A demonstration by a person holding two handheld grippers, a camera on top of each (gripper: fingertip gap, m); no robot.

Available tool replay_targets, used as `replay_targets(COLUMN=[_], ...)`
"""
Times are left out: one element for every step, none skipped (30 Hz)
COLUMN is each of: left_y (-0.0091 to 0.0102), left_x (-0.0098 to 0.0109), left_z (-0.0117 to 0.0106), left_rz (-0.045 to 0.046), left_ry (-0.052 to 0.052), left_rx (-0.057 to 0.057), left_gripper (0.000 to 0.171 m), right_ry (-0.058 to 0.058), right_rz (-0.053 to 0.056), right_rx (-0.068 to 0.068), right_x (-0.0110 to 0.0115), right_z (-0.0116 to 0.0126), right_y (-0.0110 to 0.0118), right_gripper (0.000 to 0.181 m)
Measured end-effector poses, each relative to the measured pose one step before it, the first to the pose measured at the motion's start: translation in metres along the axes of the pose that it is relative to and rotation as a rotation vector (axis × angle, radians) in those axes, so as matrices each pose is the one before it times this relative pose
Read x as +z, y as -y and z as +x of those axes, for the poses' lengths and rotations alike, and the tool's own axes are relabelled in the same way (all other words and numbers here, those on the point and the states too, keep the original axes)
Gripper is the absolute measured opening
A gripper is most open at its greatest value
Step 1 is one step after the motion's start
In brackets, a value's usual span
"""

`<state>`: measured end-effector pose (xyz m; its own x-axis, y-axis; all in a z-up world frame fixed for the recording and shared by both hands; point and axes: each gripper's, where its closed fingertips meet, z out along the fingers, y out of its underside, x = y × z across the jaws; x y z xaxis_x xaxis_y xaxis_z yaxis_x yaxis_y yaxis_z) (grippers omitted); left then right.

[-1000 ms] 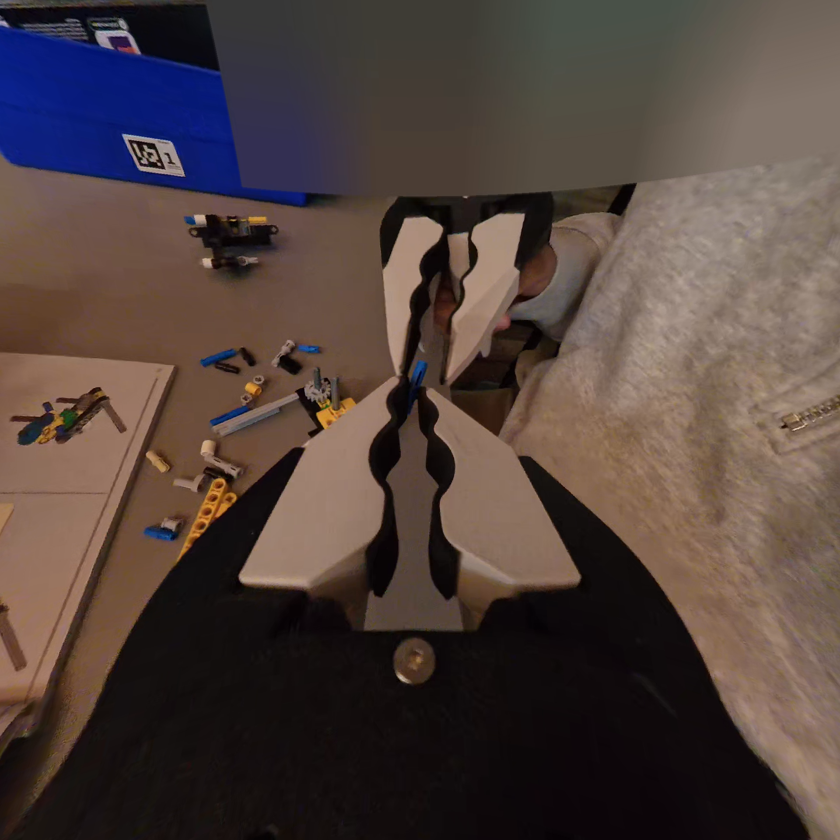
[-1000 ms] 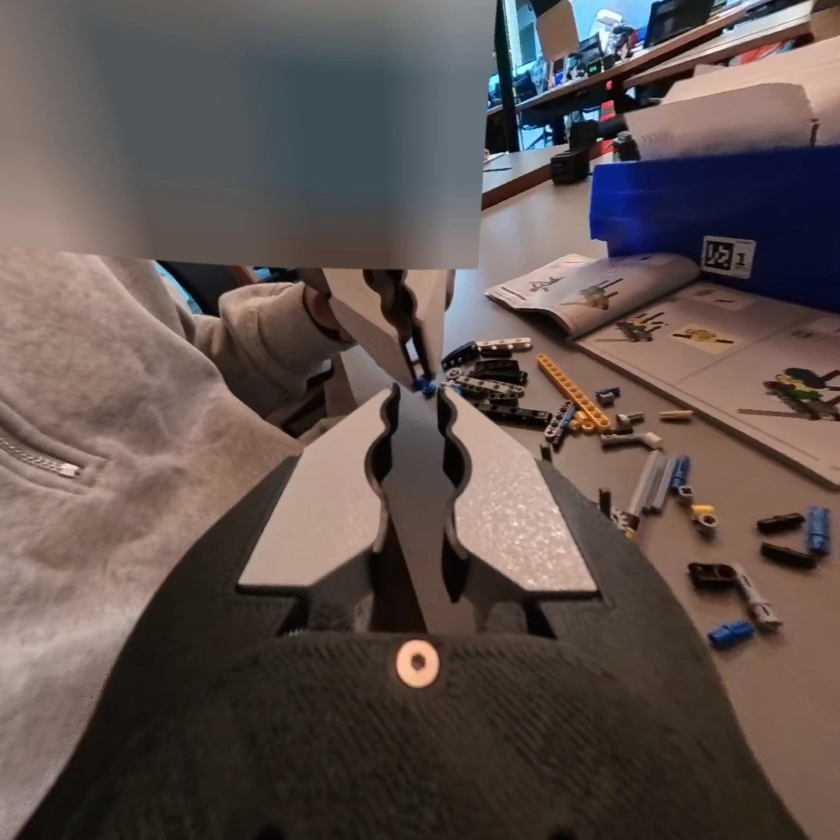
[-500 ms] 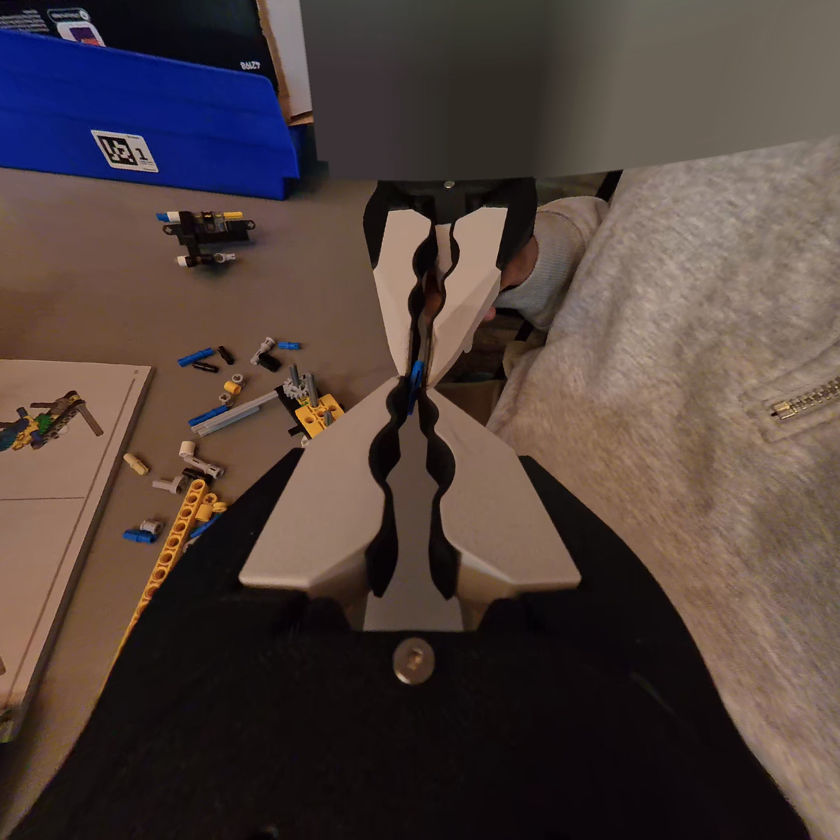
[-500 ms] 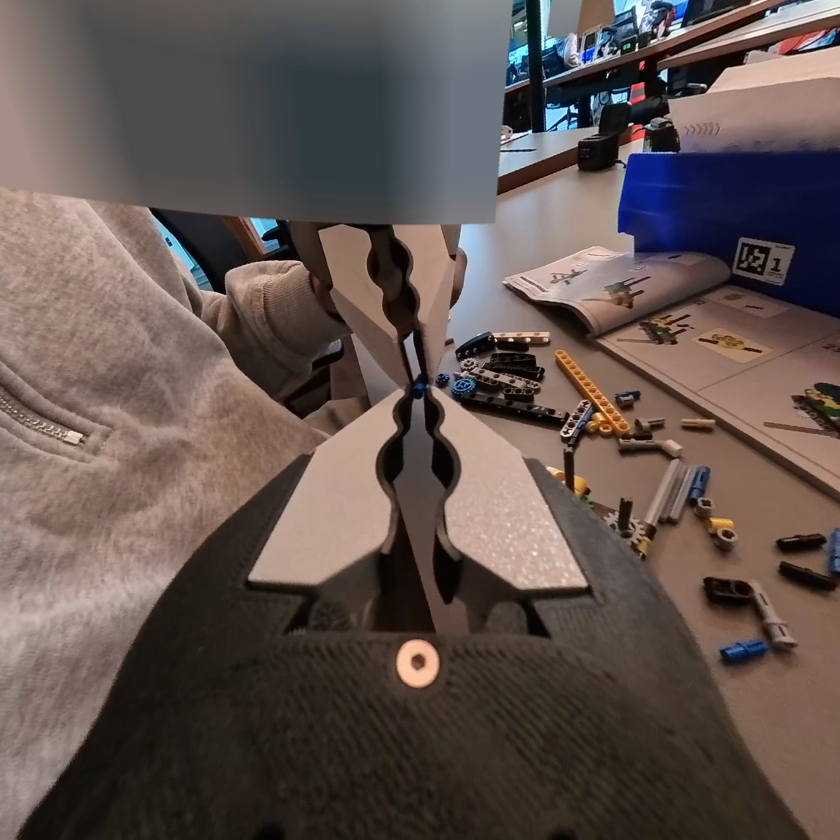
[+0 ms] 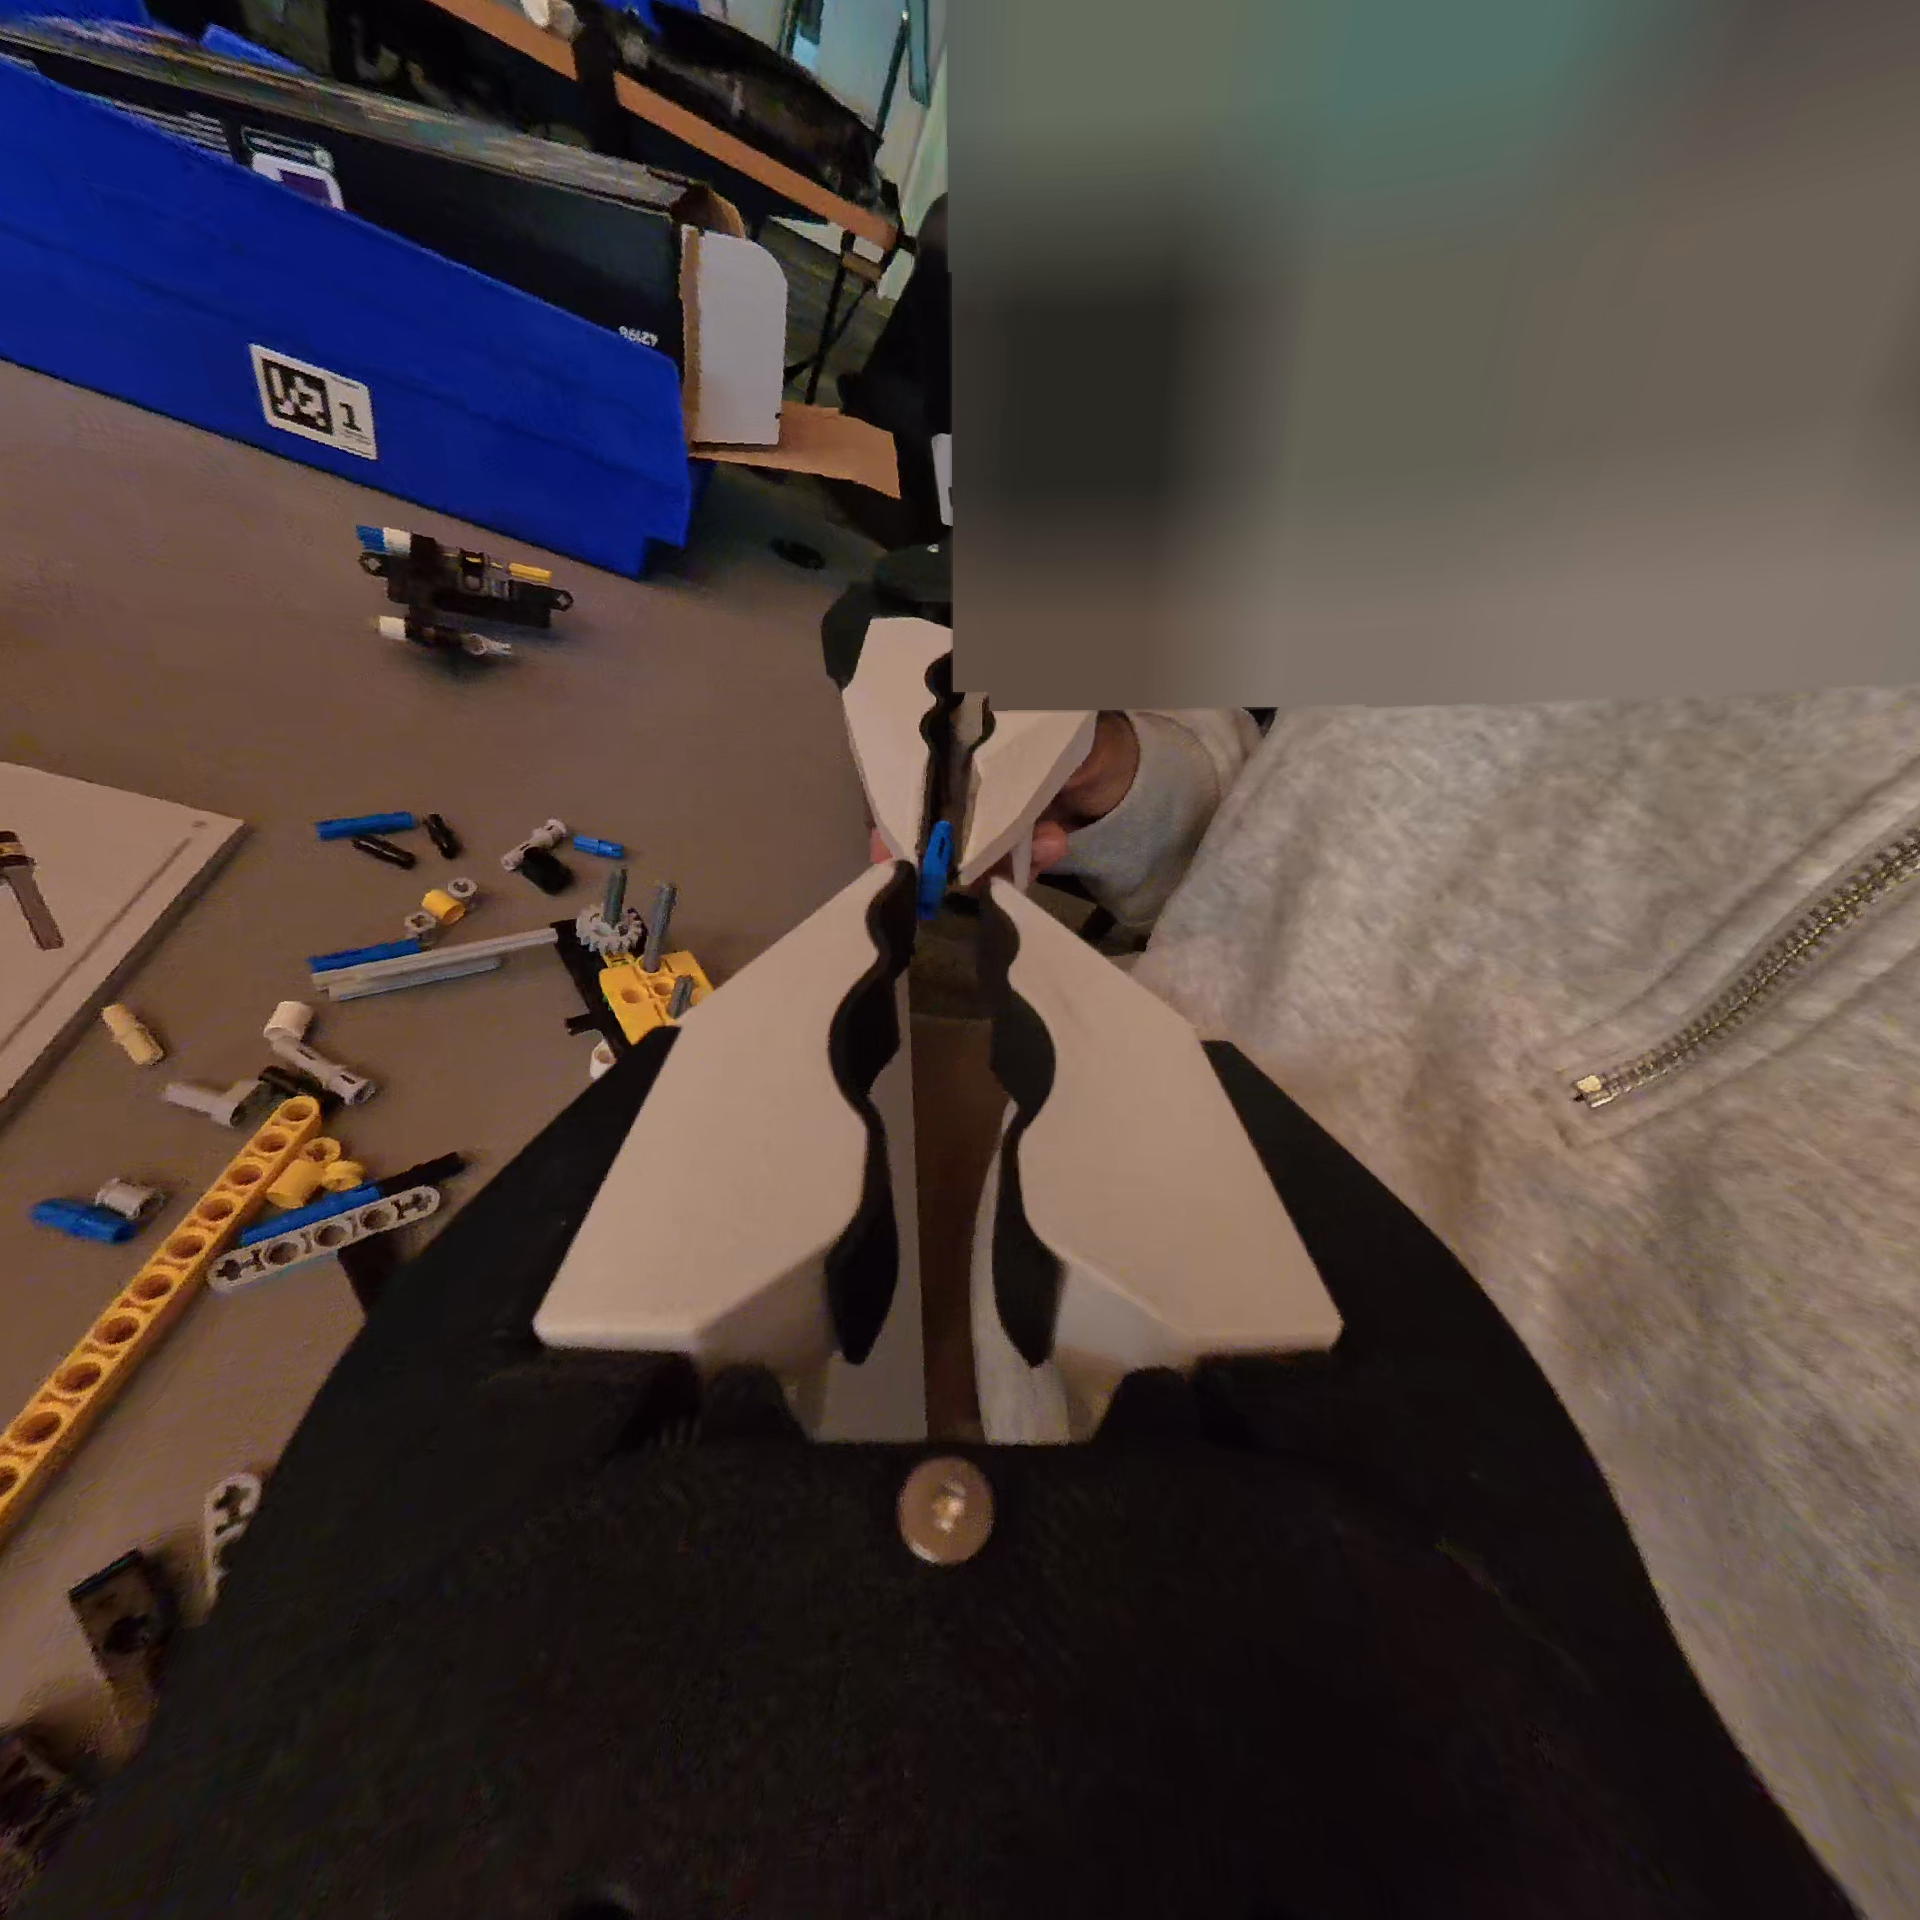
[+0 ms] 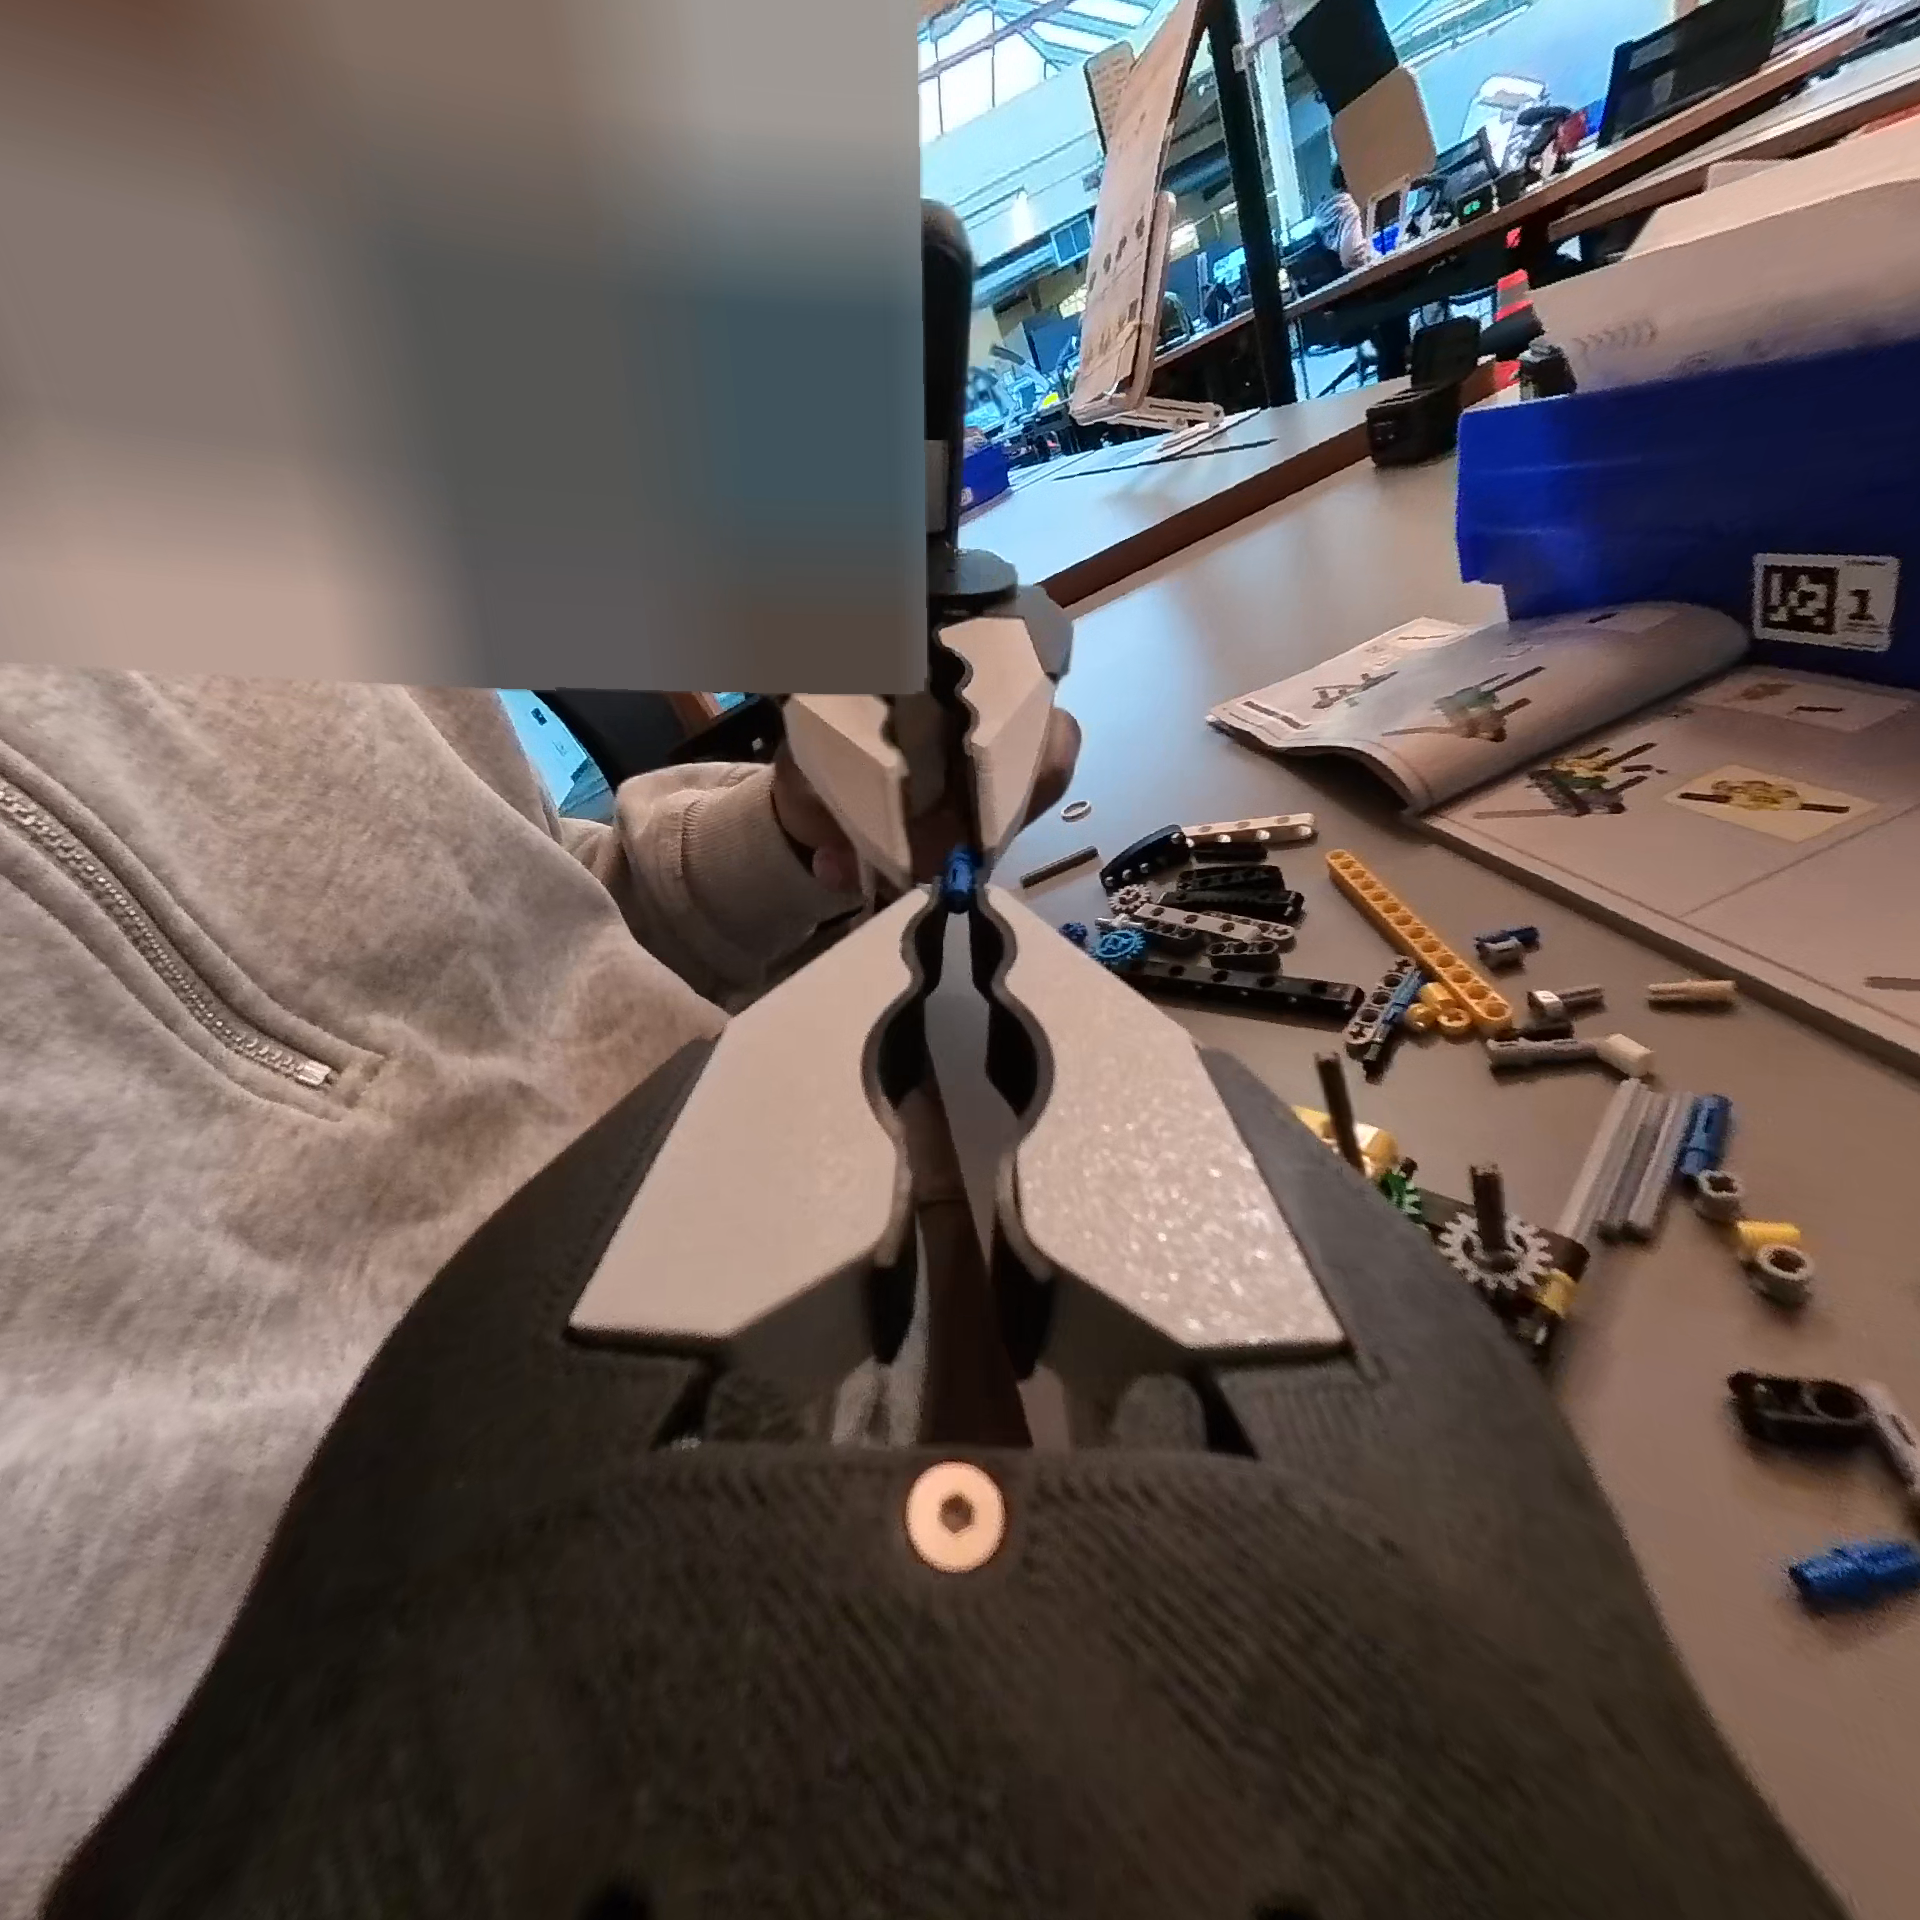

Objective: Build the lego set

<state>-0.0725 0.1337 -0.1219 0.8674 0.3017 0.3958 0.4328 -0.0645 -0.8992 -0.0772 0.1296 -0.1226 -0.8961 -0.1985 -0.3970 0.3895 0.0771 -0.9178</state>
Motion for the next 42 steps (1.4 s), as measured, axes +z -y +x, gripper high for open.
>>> replay_targets(left_y=[-0.00035,-0.00055,-0.00058,-0.00025,0.00007,0.0,-0.00019,-0.00056,-0.00081,-0.00099,-0.00098,-0.00105,-0.00095,-0.00053,-0.0001,-0.00031,-0.00052,-0.00054,-0.0006,-0.00067,-0.00051,-0.00025,-0.00001,0.00014,0.00031,0.00075,0.0009,0.0013,0.00195,0.00094,-0.00163,-0.00492,-0.00733,-0.00708,-0.00567,-0.00341,-0.00135,0.00005,0.00026,0.00032,0.0005,-0.00023], left_x=[-0.00002,-0.00039,-0.00024,-0.00042,-0.00043,-0.00047,-0.00031,-0.00016,-0.00016,-0.0001,-0.00009,0.00012,0.00008,-0.00002,-0.00005,0.00002,0.00001,0.00009,0.00015,0.00019,0.00005,-0.00001,-0.00007,0.00016,0.00009,0.00043,0.00068,0.00093,0.00139,0.00257,0.00434,0.00566,0.00603,0.00587,0.00534,0.00441,0.00341,0.00272,0.00245,0.00203,0.0015,0.00124], left_z=[-0.00116,-0.00007,0.00038,0.00039,0.00055,0.00073,0.00088,0.00035,0.00006,0.00041,0.00034,-0.00011,-0.00056,-0.0003,-0.00017,-0.00002,-0.00032,-0.00024,0.00013,-0.00018,-0.00073,-0.00056,0.0004,0.00001,-0.00071,-0.00096,-0.00193,-0.00299,-0.00354,-0.00269,-0.00345,-0.00442,-0.00743,-0.00745,-0.00505,-0.00697,-0.00619,-0.00509,-0.00399,-0.00172,-0.00165,-0.00277], left_rz=[-0.00103,-0.00115,-0.00146,0.00108,0.0037,0.00249,0.00046,-0.00234,-0.00424,-0.00428,-0.00454,-0.00486,-0.00406,-0.00161,0.00063,-0.00167,-0.00288,-0.00276,-0.00362,-0.00312,-0.00318,-0.00154,-0.0007,0.00062,0.00324,0.00662,0.00856,0.01173,0.0172,0.01318,0.00197,-0.01104,-0.02264,-0.01985,-0.01148,-0.00163,0.00743,0.01034,0.00334,-0.00312,-0.00494,-0.00761], left_ry=[0.0052,-0.0012,-0.0043,-0.0041,-0.0042,-0.0061,-0.0082,-0.0055,-0.0029,-0.0045,-0.0042,-0.0012,0.0012,0.0002,-0.0008,-0.002,-0.0001,0.0,-0.0024,-0.0002,0.0035,0.0024,-0.0022,-0.0004,0.0035,0.0035,0.0089,0.017,0.0188,0.0132,0.0213,0.0341,0.0591,0.0667,0.0546,0.0684,0.0644,0.0552,0.0435,0.0245,0.0193,0.0214], left_rx=[-0.0049,-0.0007,-0.0035,-0.0022,-0.0005,-0.0018,-0.0042,-0.0039,-0.0011,-0.0007,-0.0017,-0.0021,-0.001,0.0001,-0.0009,-0.0024,-0.0005,-0.0001,-0.0016,-0.0008,0.0004,-0.0017,-0.0007,-0.0002,-0.0001,-0.0013,-0.0039,-0.007,-0.0154,-0.0263,-0.0299,-0.0199,-0.0089,0.0026,0.0108,0.0056,0.0123,0.0152,0.0097,0.0085,0.0091,0.007], left_gripper=[0.004,0.004,0.004,0.003,0.003,0.003,0.003,0.003,0.003,0.003,0.003,0.003,0.004,0.003,0.003,0.003,0.003,0.003,0.003,0.003,0.003,0.003,0.002,0.003,0.003,0.003,0.003,0.007,0.013,0.019,0.026,0.032,0.034,0.034,0.035,0.035,0.035,0.035,0.035,0.035,0.036,0.037], right_ry=[0.0045,0.002,0.0016,0.0022,0.0026,0.0037,0.0037,0.0017,-0.0018,-0.0056,-0.0064,-0.0057,-0.0055,-0.0043,-0.0043,-0.0048,-0.0044,-0.0032,-0.0003,0.0048,0.0048,-0.0008,-0.001,-0.0015,-0.0062,-0.0089,-0.011,-0.011,-0.0133,-0.0243,-0.0377,-0.0527,-0.0719,-0.0946,-0.0992,-0.0825,-0.0587,-0.0338,-0.0179,-0.0125,-0.0073,-0.0028], right_rz=[0.0006,-0.0006,-0.002,-0.0012,0.0005,0.0015,0.0013,0.0003,0.0001,0.002,0.0041,0.0054,0.0038,-0.0027,-0.0115,-0.0164,-0.0144,-0.0085,-0.0035,-0.0038,-0.0085,-0.0095,-0.0075,-0.007,-0.0064,-0.0053,-0.0026,0.003,0.008,0.0125,0.0148,0.0107,-0.0009,-0.0168,-0.0325,-0.0355,-0.0244,-0.0117,-0.0062,-0.0092,-0.0126,-0.0145], right_rx=[-0.0017,-0.0011,-0.0013,-0.0012,-0.0009,-0.0009,-0.0017,-0.0034,-0.0061,-0.0089,-0.0096,-0.0085,-0.0083,-0.0099,-0.011,-0.0119,-0.0124,-0.0108,-0.0066,-0.0026,0.0002,-0.0009,-0.0036,-0.0039,-0.0036,-0.0026,0.0004,0.0047,0.011,0.0157,0.0186,0.0194,0.0174,0.0188,0.0141,-0.0012,-0.0145,-0.0194,-0.0246,-0.032,-0.0345,-0.0272], right_x=[0.00044,0.00031,0.00032,0.0004,0.00027,0.00036,0.00026,0.00021,0.00008,-0.00009,-0.00031,-0.00039,-0.00062,-0.00041,-0.00019,0.00009,0.00015,0.00018,0.00024,0.00025,0.00036,0.00015,0.00006,-0.00003,-0.00013,-0.00027,-0.00068,-0.00125,-0.00174,-0.00259,-0.00339,-0.00397,-0.00449,-0.0049,-0.00483,-0.00394,-0.00261,-0.00124,0.0002,0.00135,0.00214,0.00234], right_z=[-0.00094,-0.00041,-0.00032,-0.00045,-0.00044,-0.00064,-0.00064,-0.00034,-0.00002,0.00061,0.00053,0.00053,0.0006,0.00035,0.00027,0.00028,0.00012,-0.00022,-0.00049,-0.00115,-0.0009,-0.00003,-0.00021,-0.00023,0.00042,0.00082,0.00144,0.00167,0.0023,0.00381,0.00538,0.00703,0.00944,0.01298,0.01389,0.01148,0.00726,0.00278,-0.00009,-0.00093,-0.00154,-0.00188], right_y=[0.00001,-0.00018,-0.00036,-0.00038,0.0,0.00001,0.00007,-0.0001,-0.00016,0.00018,0.00061,0.00108,0.00081,-0.00029,-0.00147,-0.00229,-0.00192,-0.0012,-0.00035,-0.0004,-0.0012,-0.00104,-0.00067,-0.00032,-0.00003,0.00004,0.00031,0.00072,0.00083,0.0006,-0.00022,-0.0019,-0.00451,-0.00764,-0.00997,-0.00949,-0.00604,-0.00237,-0.00054,-0.00088,-0.00185,-0.00251], right_gripper=[0.003,0.003,0.003,0.003,0.002,0.002,0.002,0.002,0.003,0.006,0.009,0.012,0.012,0.011,0.011,0.011,0.012,0.012,0.011,0.005,0.003,0.003,0.003,0.003,0.003,0.003,0.003,0.003,0.003,0.003,0.003,0.003,0.003,0.003,0.003,0.002,0.002,0.002,0.002,0.002,0.002,0.003])
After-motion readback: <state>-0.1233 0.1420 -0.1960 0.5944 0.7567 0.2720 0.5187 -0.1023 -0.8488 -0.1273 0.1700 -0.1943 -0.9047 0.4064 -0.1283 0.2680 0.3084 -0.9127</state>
